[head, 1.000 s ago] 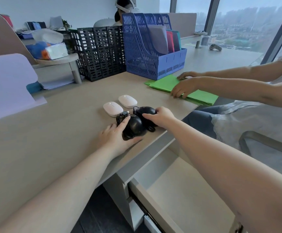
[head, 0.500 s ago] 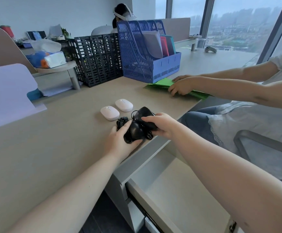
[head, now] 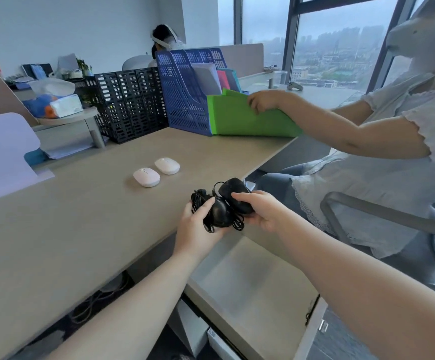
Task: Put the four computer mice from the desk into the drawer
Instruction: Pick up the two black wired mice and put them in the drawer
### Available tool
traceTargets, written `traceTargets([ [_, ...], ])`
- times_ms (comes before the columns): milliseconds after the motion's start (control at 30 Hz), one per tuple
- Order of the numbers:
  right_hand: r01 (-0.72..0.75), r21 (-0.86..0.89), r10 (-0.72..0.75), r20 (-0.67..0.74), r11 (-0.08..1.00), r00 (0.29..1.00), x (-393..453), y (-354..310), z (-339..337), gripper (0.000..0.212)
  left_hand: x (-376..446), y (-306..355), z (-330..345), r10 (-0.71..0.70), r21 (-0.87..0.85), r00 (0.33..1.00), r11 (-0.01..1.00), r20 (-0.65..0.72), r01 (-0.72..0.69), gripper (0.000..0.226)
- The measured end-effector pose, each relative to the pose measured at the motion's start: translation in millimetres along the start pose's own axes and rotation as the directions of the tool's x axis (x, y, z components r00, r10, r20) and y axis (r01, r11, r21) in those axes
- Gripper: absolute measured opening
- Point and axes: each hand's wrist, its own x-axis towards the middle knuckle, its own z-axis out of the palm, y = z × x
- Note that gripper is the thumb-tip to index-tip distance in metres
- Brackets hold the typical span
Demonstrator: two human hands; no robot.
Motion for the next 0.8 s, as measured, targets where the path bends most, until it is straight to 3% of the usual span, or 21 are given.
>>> traceTargets([
  [167, -0.004, -0.051, 0.003, -0.022, 0.999, 1.0, -9, 14, -36, 0.023, -19, 10, 27, -0.012, 0.003, 0.998, 1.0, 0.065, 0.012, 0.069],
  [367, -0.073, -0.004, 0.072, -0.034, 0.997, 0.997, -2, 41, -51, 0.045, -30, -1, 45, -0.047, 0.051, 0.992, 0.998, 0.114, 0.041, 0.068],
  [800, -0.295, -0.108, 0.283, -0.116, 0.949, 0.952, 40, 128, -73, 0.037, -58, -62, 105, -0.322, 0.144, 0.914, 0.945, 0.248, 0.294, 0.062],
])
